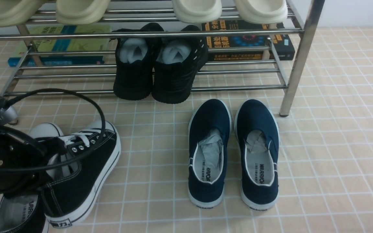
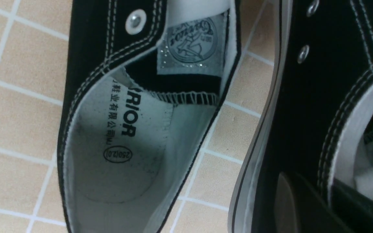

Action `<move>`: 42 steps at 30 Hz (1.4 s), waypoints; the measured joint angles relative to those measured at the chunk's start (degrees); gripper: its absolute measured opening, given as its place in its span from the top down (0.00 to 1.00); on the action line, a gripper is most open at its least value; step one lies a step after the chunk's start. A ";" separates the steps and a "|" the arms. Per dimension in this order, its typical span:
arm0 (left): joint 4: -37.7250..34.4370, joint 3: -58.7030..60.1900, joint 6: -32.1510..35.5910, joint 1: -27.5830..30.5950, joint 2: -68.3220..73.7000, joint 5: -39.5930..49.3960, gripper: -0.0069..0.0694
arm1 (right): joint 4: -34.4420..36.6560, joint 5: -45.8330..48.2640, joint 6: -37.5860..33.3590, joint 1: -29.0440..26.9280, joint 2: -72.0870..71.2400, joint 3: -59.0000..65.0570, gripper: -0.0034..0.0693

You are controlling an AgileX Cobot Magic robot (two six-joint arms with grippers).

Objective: Take the shoes off the shelf from the light coffee tablecloth by hand.

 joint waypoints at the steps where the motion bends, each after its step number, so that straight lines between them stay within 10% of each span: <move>1: 0.00 0.00 0.00 0.00 -0.06 -0.14 0.84 | 0.00 0.00 0.00 0.00 0.00 0.00 0.62; 13: -0.57 -1.72 1.67 0.00 -0.57 2.13 0.47 | 0.00 0.00 0.00 0.00 0.00 0.00 0.62; 19: 1.96 -9.27 4.63 0.00 -0.98 11.28 0.44 | 0.00 0.00 0.00 0.00 0.00 0.00 0.62; 35: 12.14 -12.36 12.01 0.00 -26.98 18.88 0.87 | -0.05 0.00 0.00 0.00 0.00 0.00 0.62; 42: 9.14 -2.54 14.80 0.00 -44.58 18.91 0.89 | 0.00 0.00 0.00 0.00 0.00 0.00 0.62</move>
